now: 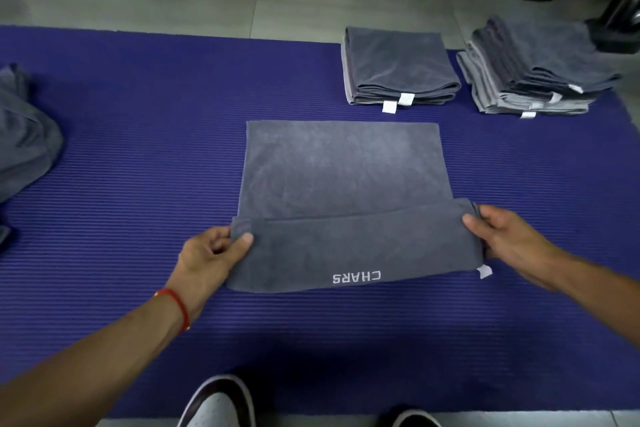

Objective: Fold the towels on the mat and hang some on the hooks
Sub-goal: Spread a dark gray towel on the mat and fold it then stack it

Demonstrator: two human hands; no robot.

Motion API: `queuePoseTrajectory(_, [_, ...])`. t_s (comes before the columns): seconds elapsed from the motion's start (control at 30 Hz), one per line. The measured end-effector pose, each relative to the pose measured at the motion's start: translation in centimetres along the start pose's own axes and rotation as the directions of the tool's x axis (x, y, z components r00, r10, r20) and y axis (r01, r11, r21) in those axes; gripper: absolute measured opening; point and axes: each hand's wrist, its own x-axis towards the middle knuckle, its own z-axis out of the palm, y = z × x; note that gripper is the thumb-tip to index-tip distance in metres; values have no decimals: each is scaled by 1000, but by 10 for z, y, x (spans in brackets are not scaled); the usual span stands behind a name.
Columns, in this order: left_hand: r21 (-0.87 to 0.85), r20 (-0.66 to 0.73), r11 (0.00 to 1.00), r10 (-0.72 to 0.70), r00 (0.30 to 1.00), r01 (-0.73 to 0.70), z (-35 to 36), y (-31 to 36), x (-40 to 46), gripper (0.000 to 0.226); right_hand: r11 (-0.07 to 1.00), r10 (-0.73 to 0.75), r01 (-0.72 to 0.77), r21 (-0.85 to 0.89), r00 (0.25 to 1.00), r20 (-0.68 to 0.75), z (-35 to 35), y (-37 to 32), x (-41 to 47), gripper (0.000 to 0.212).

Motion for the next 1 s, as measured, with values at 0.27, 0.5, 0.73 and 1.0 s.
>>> queuePoseTrajectory(0.27, [133,88,967,205,975,-216,-10,16,-7,13,993,-80,74,88,994,72,-4,-12,-6,67])
queuePoseTrajectory(0.5, [-63,207,987,158,965,-148,-13,43,-8,31,991,12,-8,-131,999,33,-14,-29,-5,25])
queuePoseTrajectory(0.73, [-76,338,997,-7,941,35,-23,-2,-58,41,942,174,-120,-315,973,149,-6,12,-52,24])
queuePoseTrajectory(1.0, [8,99,989,148,984,-149,-19,36,-25,25,999,-5,0,-46,995,-104,-19,-15,-23,27])
